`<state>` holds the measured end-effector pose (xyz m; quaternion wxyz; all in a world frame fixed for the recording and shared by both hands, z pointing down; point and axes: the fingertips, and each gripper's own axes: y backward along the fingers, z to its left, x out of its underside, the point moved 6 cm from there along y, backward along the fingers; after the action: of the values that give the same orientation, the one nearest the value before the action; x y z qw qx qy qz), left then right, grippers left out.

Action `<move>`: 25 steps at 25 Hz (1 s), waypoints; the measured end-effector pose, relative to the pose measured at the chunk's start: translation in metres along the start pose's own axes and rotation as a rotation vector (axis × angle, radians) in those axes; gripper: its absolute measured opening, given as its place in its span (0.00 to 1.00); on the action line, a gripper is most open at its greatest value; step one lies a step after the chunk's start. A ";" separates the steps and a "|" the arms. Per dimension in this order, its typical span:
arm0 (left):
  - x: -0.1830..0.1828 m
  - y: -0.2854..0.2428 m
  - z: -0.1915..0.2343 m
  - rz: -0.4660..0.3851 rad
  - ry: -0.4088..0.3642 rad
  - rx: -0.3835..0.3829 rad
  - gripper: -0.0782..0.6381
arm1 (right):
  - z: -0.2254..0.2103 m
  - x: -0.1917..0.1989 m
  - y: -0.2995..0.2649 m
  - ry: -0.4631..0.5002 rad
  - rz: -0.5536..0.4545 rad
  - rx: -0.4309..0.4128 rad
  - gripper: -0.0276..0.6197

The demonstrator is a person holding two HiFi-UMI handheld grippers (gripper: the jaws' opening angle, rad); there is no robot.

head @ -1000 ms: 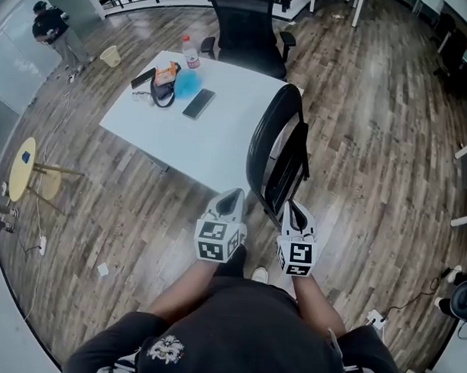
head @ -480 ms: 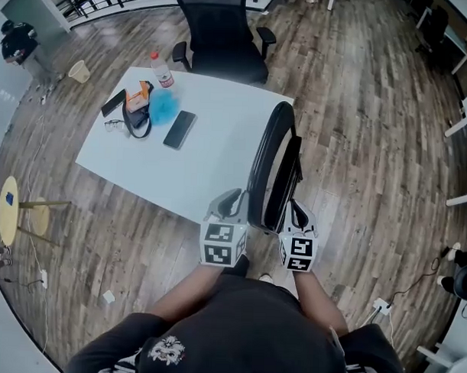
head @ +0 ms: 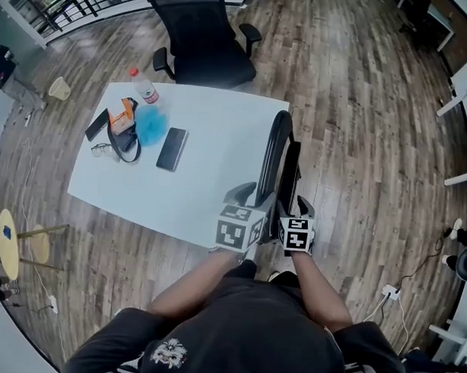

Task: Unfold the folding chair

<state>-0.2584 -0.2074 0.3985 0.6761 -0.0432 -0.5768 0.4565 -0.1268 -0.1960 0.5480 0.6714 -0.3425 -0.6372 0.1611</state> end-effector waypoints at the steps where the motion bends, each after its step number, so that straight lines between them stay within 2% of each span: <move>1: -0.003 -0.006 0.001 0.021 0.008 0.023 0.37 | 0.000 0.004 -0.012 -0.008 0.040 0.004 0.42; 7: 0.000 -0.030 0.006 0.128 0.057 0.073 0.37 | -0.001 0.027 -0.064 -0.044 0.243 0.027 0.49; 12: 0.012 -0.049 0.000 0.191 0.033 0.062 0.37 | -0.005 0.043 -0.088 -0.075 0.340 0.039 0.50; 17: 0.013 -0.051 0.000 0.187 0.044 0.064 0.37 | -0.008 0.048 -0.096 -0.097 0.349 0.026 0.50; 21: 0.011 -0.054 -0.002 0.200 -0.001 0.071 0.37 | -0.017 0.048 -0.093 -0.151 0.319 0.037 0.50; 25: 0.010 -0.055 -0.005 0.214 -0.023 0.071 0.37 | -0.032 0.047 -0.080 -0.146 0.294 0.028 0.50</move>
<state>-0.2239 -0.2301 0.4368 0.6179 -0.0756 -0.5601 0.5466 -0.1075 -0.2304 0.6383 0.5973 -0.4101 -0.6249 0.2907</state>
